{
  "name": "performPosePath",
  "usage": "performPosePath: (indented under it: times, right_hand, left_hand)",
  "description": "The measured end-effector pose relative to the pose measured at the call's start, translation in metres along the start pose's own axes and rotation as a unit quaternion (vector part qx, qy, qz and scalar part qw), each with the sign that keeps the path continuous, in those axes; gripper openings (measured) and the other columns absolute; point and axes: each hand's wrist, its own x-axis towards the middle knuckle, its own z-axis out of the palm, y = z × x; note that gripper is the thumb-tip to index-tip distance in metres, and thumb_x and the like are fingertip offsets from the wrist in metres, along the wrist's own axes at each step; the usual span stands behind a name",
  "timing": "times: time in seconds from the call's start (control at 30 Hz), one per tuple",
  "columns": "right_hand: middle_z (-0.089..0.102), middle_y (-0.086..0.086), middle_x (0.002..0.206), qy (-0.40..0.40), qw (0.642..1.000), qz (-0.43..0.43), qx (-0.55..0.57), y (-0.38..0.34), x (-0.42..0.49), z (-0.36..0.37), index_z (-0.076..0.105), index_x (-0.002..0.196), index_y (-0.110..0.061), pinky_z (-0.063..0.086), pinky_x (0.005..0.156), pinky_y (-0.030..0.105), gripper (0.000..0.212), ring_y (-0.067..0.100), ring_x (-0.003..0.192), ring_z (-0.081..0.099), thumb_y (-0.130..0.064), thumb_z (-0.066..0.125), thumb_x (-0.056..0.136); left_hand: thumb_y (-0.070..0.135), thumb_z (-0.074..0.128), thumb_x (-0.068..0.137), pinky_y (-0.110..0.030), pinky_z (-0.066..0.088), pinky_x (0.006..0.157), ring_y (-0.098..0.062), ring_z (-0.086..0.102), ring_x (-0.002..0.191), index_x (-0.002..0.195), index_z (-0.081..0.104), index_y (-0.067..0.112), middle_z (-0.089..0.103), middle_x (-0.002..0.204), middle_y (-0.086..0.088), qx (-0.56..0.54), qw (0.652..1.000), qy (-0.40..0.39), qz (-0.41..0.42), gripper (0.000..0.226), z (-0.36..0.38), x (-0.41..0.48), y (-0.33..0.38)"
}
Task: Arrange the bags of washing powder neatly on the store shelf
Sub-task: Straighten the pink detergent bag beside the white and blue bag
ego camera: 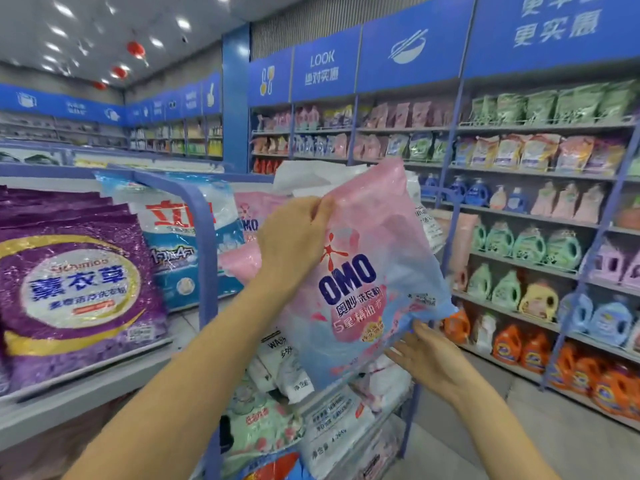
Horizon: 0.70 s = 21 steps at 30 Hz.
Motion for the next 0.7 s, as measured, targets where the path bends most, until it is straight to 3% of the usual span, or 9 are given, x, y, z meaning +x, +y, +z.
performPosePath:
  times: [0.03,0.1,0.17,0.23,0.33,0.47,0.57,0.63,0.7]
  right_hand:
    - [0.071,0.011,0.092,0.008,1.0,-0.002,0.0,-0.006,0.011,-0.01,0.061,0.097,-0.011,0.058,0.064,0.033,0.055,0.024,0.083,0.07,-0.031,0.088,0.054]
    - [0.07,0.009,0.097,0.049,0.998,-0.04,0.014,-0.017,0.036,-0.031,0.058,0.1,-0.016,0.056,0.068,0.034,0.027,0.022,0.084,0.07,-0.017,0.073,0.077]
    - [0.063,0.008,0.112,0.107,0.99,-0.086,-0.015,-0.029,0.061,-0.044,0.051,0.111,-0.021,0.05,0.075,0.032,0.024,0.018,0.093,0.064,-0.007,0.051,0.092]
    - [0.054,0.006,0.128,0.127,0.978,-0.15,-0.076,-0.043,0.085,-0.04,0.047,0.116,-0.027,0.042,0.085,0.029,0.029,0.015,0.104,0.055,-0.011,0.052,0.092]
    - [0.048,-0.005,0.133,0.068,0.954,-0.24,-0.164,-0.061,0.123,-0.012,0.046,0.12,-0.033,0.033,0.092,0.021,0.033,0.008,0.118,0.046,-0.024,0.056,0.091]
    - [0.055,-0.015,0.121,-0.088,0.944,-0.249,-0.198,-0.072,0.177,0.04,0.04,0.131,-0.026,0.042,0.076,0.004,0.044,-0.014,0.1,0.054,-0.029,0.053,0.089]
    - [0.064,-0.005,0.115,-0.154,0.955,-0.207,-0.147,-0.07,0.22,0.065,0.052,0.124,-0.02,0.051,0.084,0.018,0.052,0.005,0.103,0.062,-0.036,0.061,0.075]
    - [0.069,0.0,0.107,-0.169,0.959,-0.194,-0.116,-0.067,0.248,0.072,0.06,0.111,-0.018,0.053,0.084,0.027,0.038,0.013,0.098,0.066,-0.029,0.065,0.076]
    - [0.071,0.002,0.1,-0.175,0.959,-0.194,-0.108,-0.063,0.274,0.073,0.062,0.105,-0.015,0.055,0.077,0.028,0.028,0.015,0.09,0.068,-0.018,0.068,0.078]
  left_hand:
    - [0.041,0.033,0.099,-0.03,0.027,0.062,-0.022,0.049,0.071,0.074,0.06,0.015,0.056,0.072,-0.001,0.039,0.999,0.007,0.011,0.044,0.011,0.012,0.001]
    - [0.041,0.033,0.099,-0.03,0.027,0.062,-0.026,0.052,0.077,0.083,0.064,0.012,0.063,0.085,-0.009,0.085,0.996,0.022,0.029,0.046,0.03,0.037,-0.001]
    - [0.042,0.033,0.099,-0.031,0.028,0.062,-0.029,0.055,0.082,0.076,0.057,0.012,0.063,0.087,-0.01,0.118,0.991,0.029,0.049,0.044,0.045,0.06,-0.009]
    - [0.043,0.033,0.098,-0.031,0.031,0.063,-0.029,0.057,0.085,0.072,0.053,0.015,0.057,0.083,-0.007,0.157,0.984,0.032,0.076,0.043,0.06,0.079,-0.019]
    - [0.043,0.035,0.098,-0.031,0.031,0.063,-0.025,0.052,0.078,0.079,0.062,0.011,0.047,0.079,0.0,0.232,0.965,0.047,0.114,0.046,0.077,0.101,-0.033]
    - [0.042,0.04,0.096,-0.03,0.03,0.061,-0.022,0.05,0.073,0.076,0.06,0.014,0.052,0.078,-0.001,0.312,0.938,0.044,0.148,0.04,0.093,0.125,-0.048]
    - [0.039,0.043,0.094,-0.031,0.032,0.059,-0.027,0.059,0.078,0.084,0.063,0.01,0.063,0.085,-0.007,0.369,0.905,0.019,0.212,0.037,0.105,0.144,-0.059]
    - [0.041,0.041,0.094,-0.03,0.032,0.057,-0.027,0.06,0.077,0.089,0.062,0.009,0.063,0.088,-0.008,0.406,0.887,-0.001,0.222,0.039,0.111,0.154,-0.07]
    - [0.045,0.038,0.093,-0.031,0.031,0.056,-0.029,0.06,0.075,0.091,0.062,0.009,0.064,0.088,-0.008,0.433,0.876,-0.008,0.211,0.043,0.117,0.159,-0.085]
